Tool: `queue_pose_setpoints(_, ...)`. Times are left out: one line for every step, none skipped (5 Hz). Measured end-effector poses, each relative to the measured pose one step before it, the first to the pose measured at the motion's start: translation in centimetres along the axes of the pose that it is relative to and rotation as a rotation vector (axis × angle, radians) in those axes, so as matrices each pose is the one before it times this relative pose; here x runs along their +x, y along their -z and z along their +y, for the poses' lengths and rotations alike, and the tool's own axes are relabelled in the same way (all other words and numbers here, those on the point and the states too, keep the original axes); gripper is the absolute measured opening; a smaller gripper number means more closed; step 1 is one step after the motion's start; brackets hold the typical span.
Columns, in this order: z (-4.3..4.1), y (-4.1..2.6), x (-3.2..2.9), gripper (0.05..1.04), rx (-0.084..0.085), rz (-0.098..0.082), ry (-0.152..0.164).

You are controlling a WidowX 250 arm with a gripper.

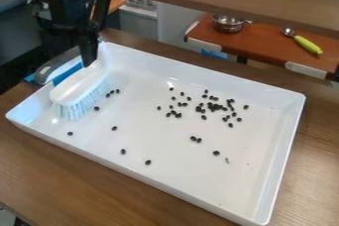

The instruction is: Sweep into pile

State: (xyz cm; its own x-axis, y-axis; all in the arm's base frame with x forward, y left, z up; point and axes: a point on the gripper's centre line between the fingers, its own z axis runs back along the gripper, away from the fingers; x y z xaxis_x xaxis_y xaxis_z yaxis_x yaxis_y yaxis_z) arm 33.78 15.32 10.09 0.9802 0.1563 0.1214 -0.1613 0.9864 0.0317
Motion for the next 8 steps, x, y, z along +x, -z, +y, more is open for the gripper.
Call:
queue_pose_setpoints(0.73, 0.648, 0.104, 1.0, 0.0004, 0.0161, 0.0061)
queue_pose_setpoints(0.791, 0.966, -0.038, 1.0, 0.0139, 0.0251, 0.0034)
queue_pose_setpoints(0.336, 0.396, -0.014, 0.945, 0.0231, 0.0083, -0.0045)
queue_pose_setpoints(0.18, 0.594, 0.095, 0.667, 0.0243, 0.0062, -0.0029)
queue_pose_setpoints(-0.668, 0.321, 0.054, 0.488, 0.0147, -0.0031, 0.0098)
queue_pose_setpoints(-0.629, 0.224, -0.198, 0.488, 0.0162, -0.0003, 0.0029)
queue_pose_setpoints(-1.127, 0.066, -0.212, 0.488, 0.0003, 0.0183, -0.0092)
queue_pose_setpoints(-2.35, -0.423, -0.213, 0.488, -0.0217, 0.0434, 0.0025)
